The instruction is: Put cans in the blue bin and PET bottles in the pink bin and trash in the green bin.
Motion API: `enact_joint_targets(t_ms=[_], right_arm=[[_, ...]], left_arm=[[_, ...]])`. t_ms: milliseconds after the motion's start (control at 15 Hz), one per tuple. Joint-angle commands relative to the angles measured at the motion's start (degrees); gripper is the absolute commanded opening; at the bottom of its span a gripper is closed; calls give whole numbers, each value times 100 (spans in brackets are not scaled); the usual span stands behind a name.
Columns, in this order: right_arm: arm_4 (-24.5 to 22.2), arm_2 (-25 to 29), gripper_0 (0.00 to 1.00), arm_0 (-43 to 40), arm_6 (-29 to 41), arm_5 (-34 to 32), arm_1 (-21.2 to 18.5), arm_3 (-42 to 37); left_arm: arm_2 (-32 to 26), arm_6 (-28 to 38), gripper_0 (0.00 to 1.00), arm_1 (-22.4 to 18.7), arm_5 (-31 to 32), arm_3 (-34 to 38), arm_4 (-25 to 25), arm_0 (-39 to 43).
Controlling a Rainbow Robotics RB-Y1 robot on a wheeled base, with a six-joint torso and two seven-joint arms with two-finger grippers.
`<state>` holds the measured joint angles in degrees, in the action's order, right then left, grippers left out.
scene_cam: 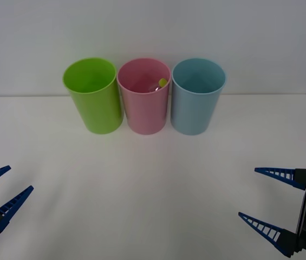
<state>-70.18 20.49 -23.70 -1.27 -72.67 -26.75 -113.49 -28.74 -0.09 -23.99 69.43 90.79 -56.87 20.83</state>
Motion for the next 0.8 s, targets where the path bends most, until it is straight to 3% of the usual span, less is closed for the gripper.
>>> enact_joint_targets(t_ms=[67,800], right_arm=[[4,43,100,-29,13,-28,3,46],[4,43,100,-20,13,-28,-6,46]], left_arm=[[0,0,100,0,0,0,0,0],[0,0,100,0,0,0,0,0]])
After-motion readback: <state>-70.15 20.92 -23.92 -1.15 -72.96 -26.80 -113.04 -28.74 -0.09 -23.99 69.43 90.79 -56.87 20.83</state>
